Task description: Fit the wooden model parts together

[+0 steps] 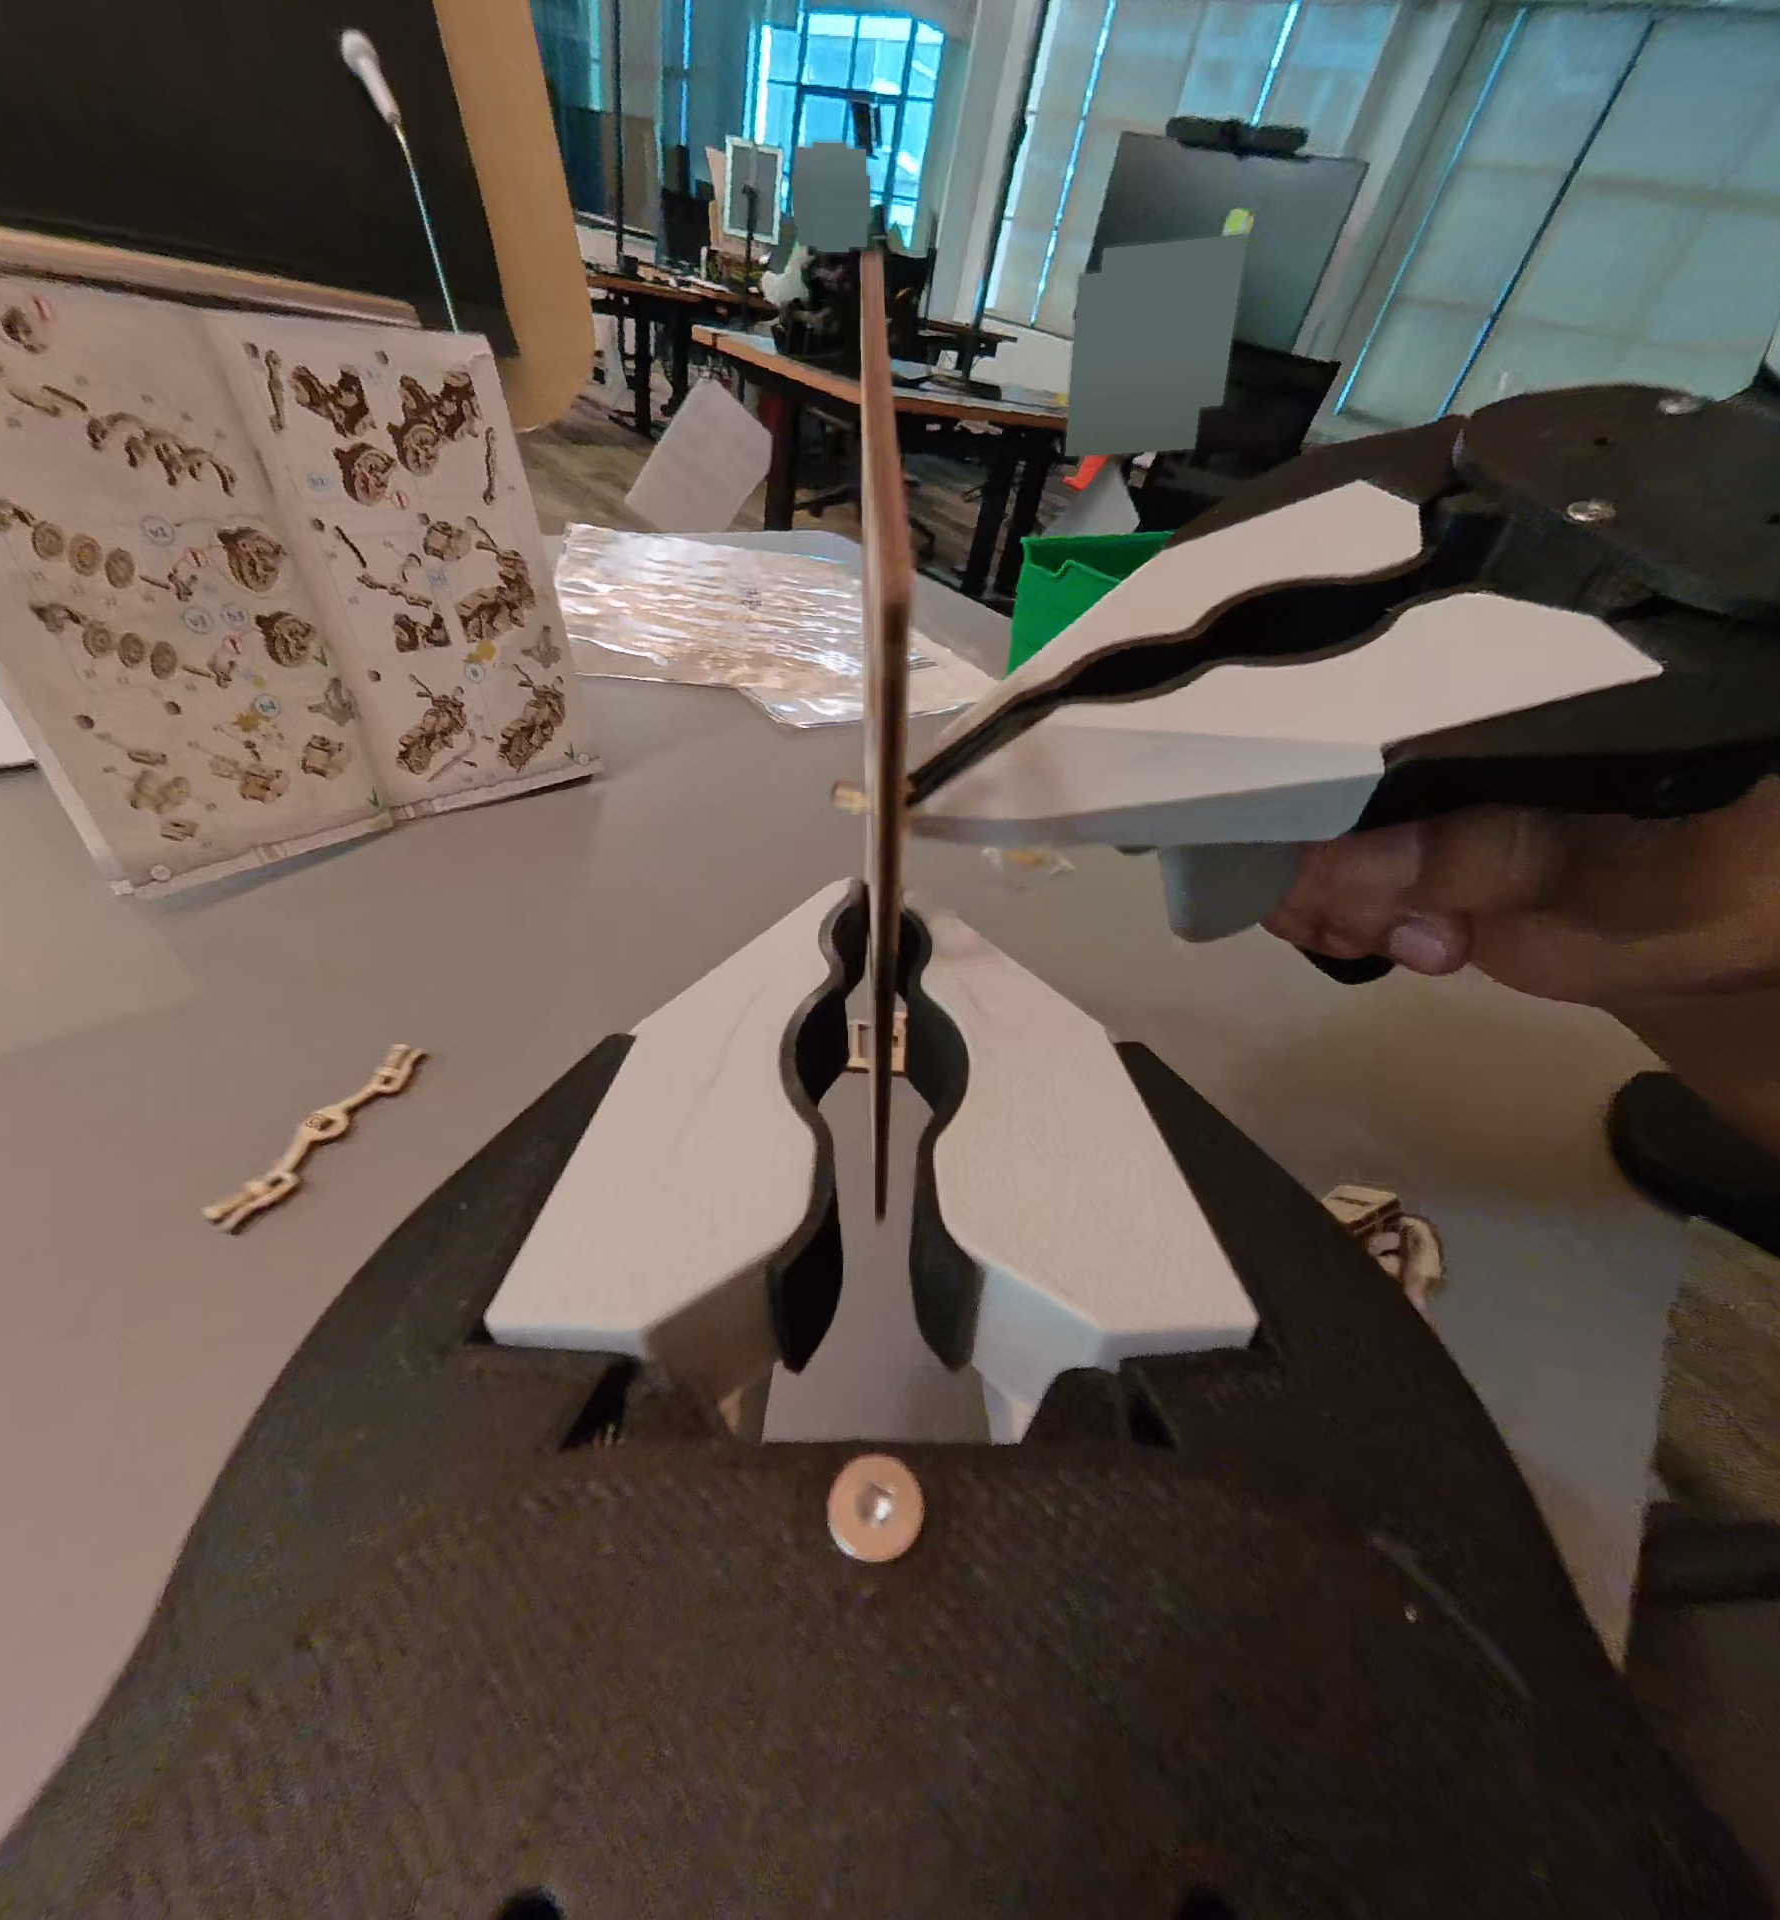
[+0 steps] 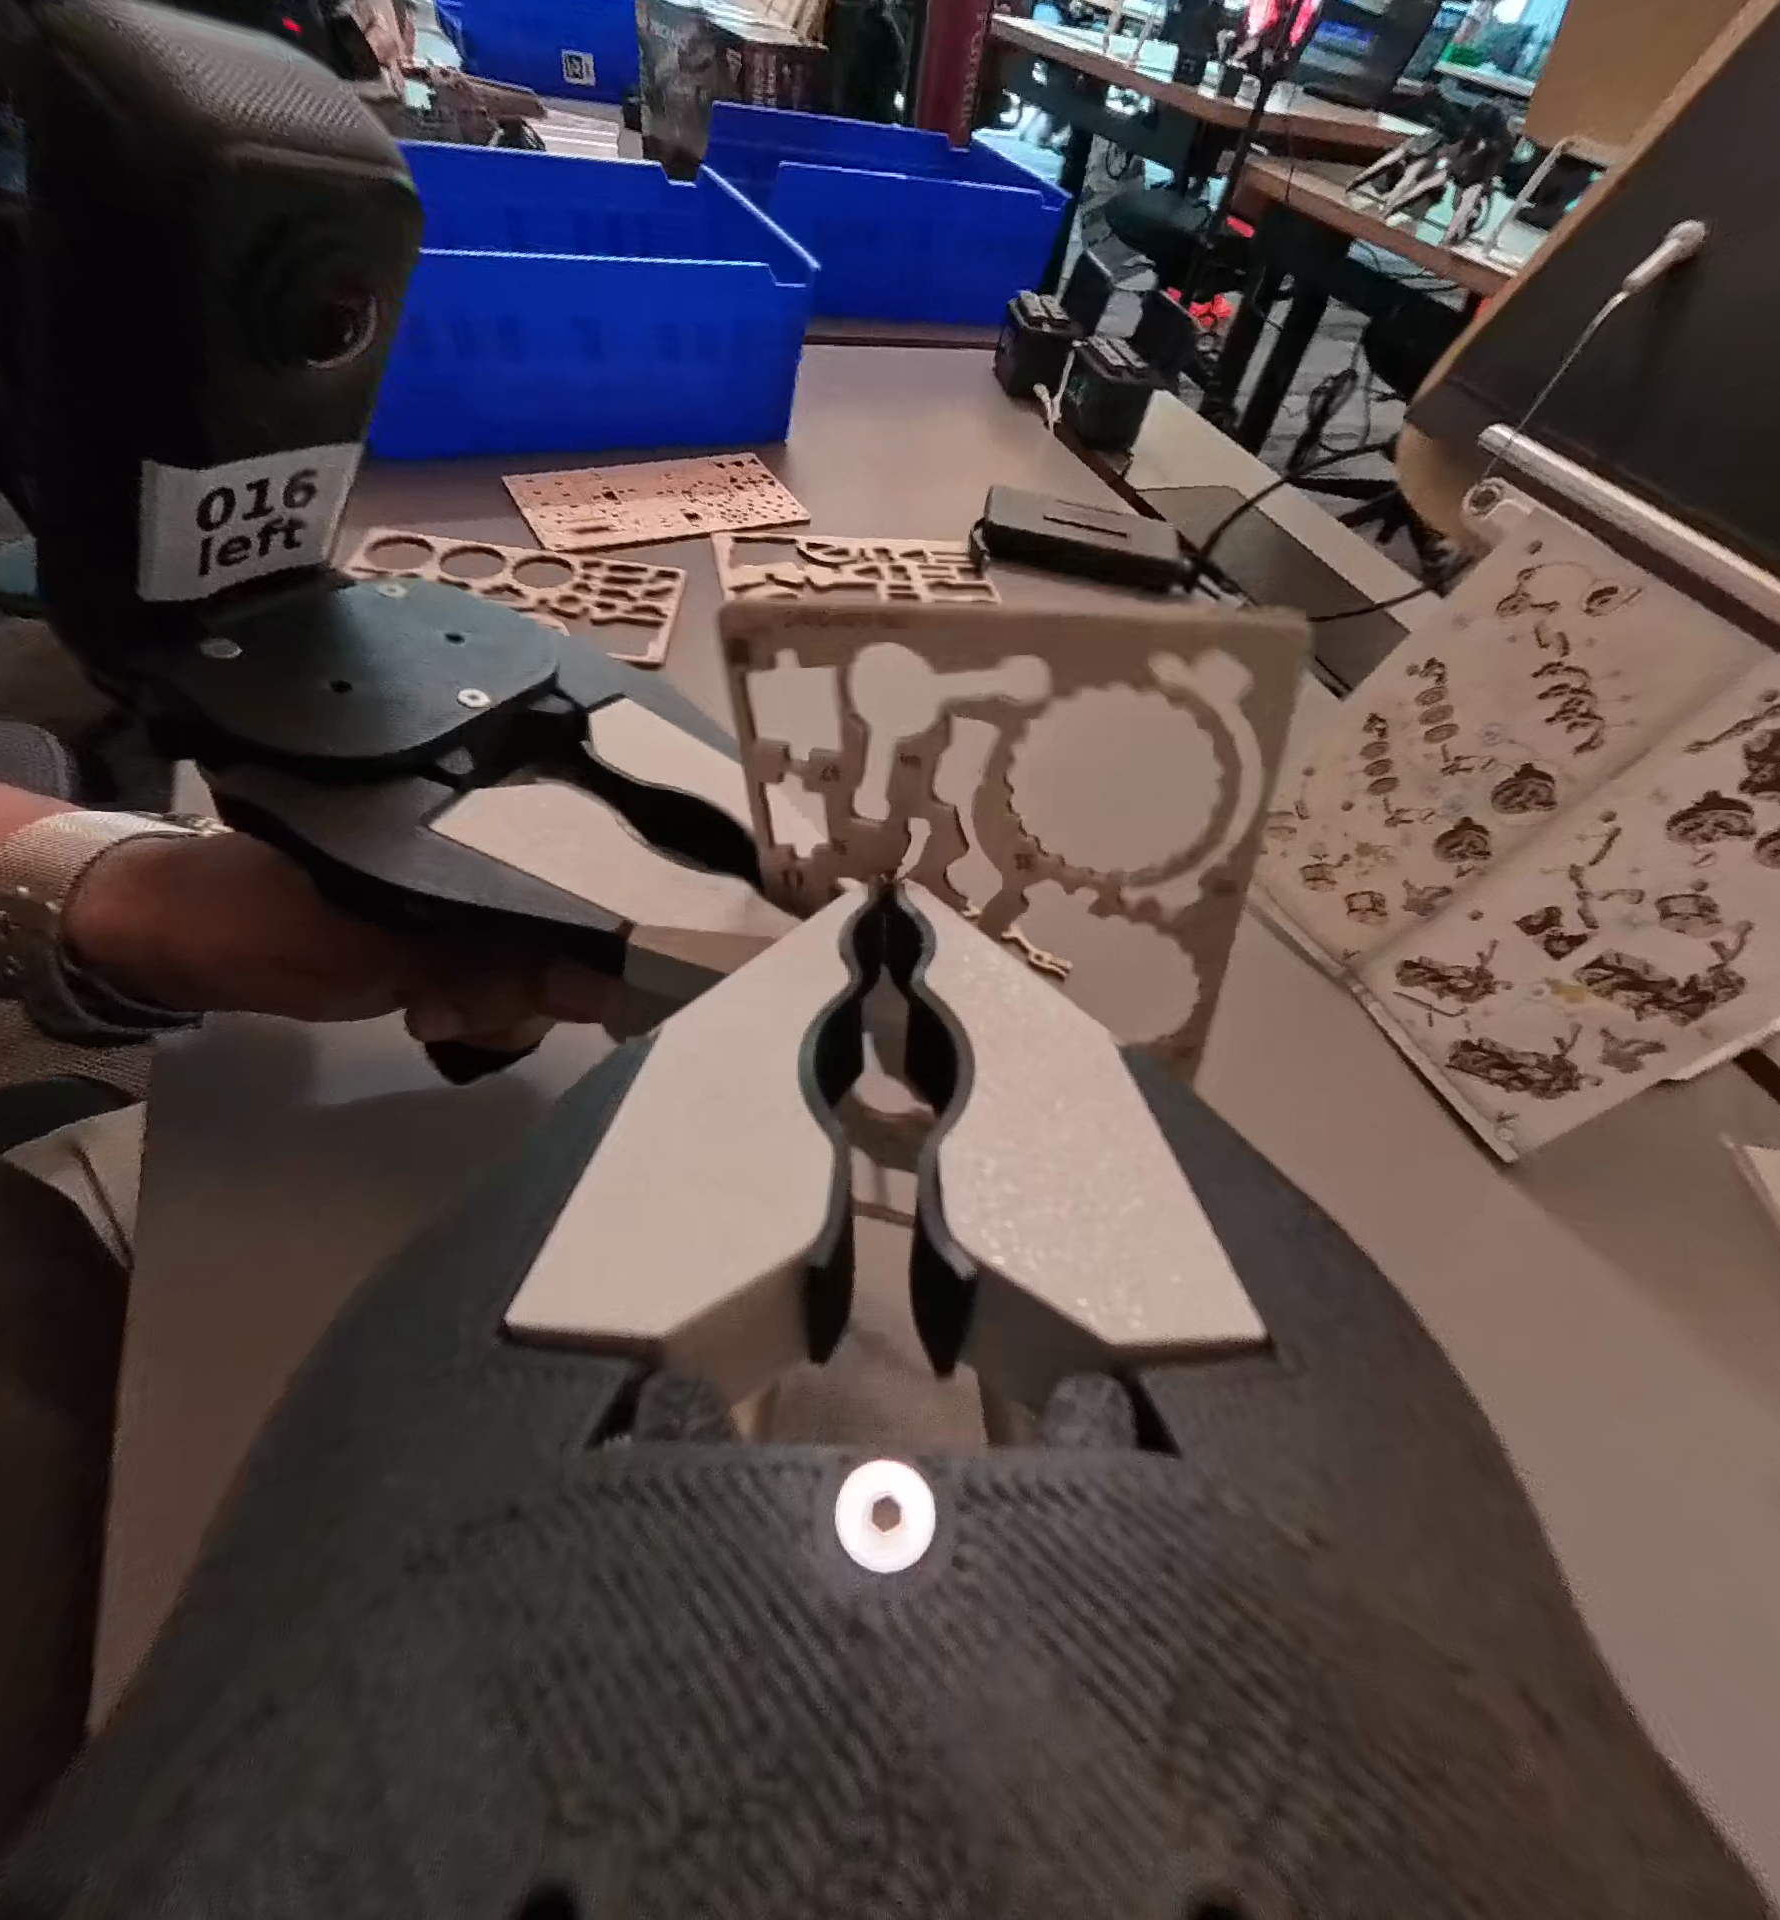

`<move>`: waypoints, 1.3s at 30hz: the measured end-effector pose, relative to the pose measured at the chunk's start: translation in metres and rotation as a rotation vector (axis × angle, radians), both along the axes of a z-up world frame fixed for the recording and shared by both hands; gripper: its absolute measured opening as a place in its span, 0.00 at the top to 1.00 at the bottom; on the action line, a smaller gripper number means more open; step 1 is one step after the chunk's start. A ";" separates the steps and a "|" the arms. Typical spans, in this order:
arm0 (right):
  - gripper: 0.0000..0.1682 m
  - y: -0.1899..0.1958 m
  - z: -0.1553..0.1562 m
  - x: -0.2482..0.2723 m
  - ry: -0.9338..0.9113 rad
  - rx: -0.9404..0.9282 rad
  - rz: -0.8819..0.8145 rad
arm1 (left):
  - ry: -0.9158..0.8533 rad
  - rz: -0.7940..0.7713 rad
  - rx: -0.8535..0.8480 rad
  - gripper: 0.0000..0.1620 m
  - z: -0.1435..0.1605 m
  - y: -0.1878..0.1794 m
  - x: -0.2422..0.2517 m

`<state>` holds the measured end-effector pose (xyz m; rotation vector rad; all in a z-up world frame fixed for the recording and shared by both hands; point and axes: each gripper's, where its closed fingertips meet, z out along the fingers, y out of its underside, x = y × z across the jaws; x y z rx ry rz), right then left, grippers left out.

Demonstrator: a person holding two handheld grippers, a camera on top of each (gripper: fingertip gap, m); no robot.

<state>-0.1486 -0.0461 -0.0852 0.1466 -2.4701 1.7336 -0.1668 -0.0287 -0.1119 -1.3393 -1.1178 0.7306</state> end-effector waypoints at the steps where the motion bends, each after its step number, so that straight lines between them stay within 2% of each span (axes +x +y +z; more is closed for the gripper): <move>1: 1.00 0.001 0.000 -0.005 0.031 0.001 -0.017 | -0.003 -0.021 0.047 0.97 0.000 0.001 0.001; 3: 1.00 0.004 -0.001 -0.011 0.117 0.017 -0.036 | 0.010 -0.074 0.178 0.84 0.006 0.000 0.004; 5: 1.00 0.003 -0.002 -0.010 0.171 0.028 -0.034 | 0.014 -0.103 0.300 0.82 0.016 -0.008 0.006; 9: 1.00 0.002 -0.007 -0.007 0.233 0.048 -0.008 | 0.035 -0.134 0.395 0.77 0.037 -0.019 0.010; 10: 1.00 0.001 -0.008 -0.004 0.250 0.045 0.008 | 0.023 -0.131 0.387 0.78 0.037 -0.020 0.010; 13: 1.00 -0.003 -0.014 0.006 0.321 0.050 0.042 | 0.015 -0.095 0.350 0.97 0.034 -0.023 0.009; 14: 1.00 -0.005 -0.015 0.008 0.340 0.048 0.044 | 0.002 -0.083 0.342 1.00 0.030 -0.024 0.007; 17: 1.00 -0.008 -0.018 0.008 0.294 0.027 0.017 | 0.021 -0.033 0.298 1.00 0.027 -0.026 0.005; 21: 1.00 -0.015 -0.025 0.017 -0.030 -0.017 0.026 | 0.093 0.037 0.239 1.00 0.034 -0.028 0.007; 26: 1.00 -0.008 -0.009 0.001 0.001 -0.075 -0.038 | 0.106 0.062 0.265 1.00 0.034 -0.036 0.007; 30: 1.00 -0.010 -0.011 0.002 0.030 -0.074 -0.056 | 0.117 0.078 0.262 1.00 0.035 -0.036 0.007; 34: 0.94 -0.012 -0.014 0.003 0.048 -0.073 -0.065 | 0.131 0.084 0.238 1.00 0.036 -0.031 0.009; 39: 0.99 -0.011 -0.012 0.002 0.052 -0.076 -0.078 | 0.142 0.089 0.216 1.00 0.038 -0.026 0.010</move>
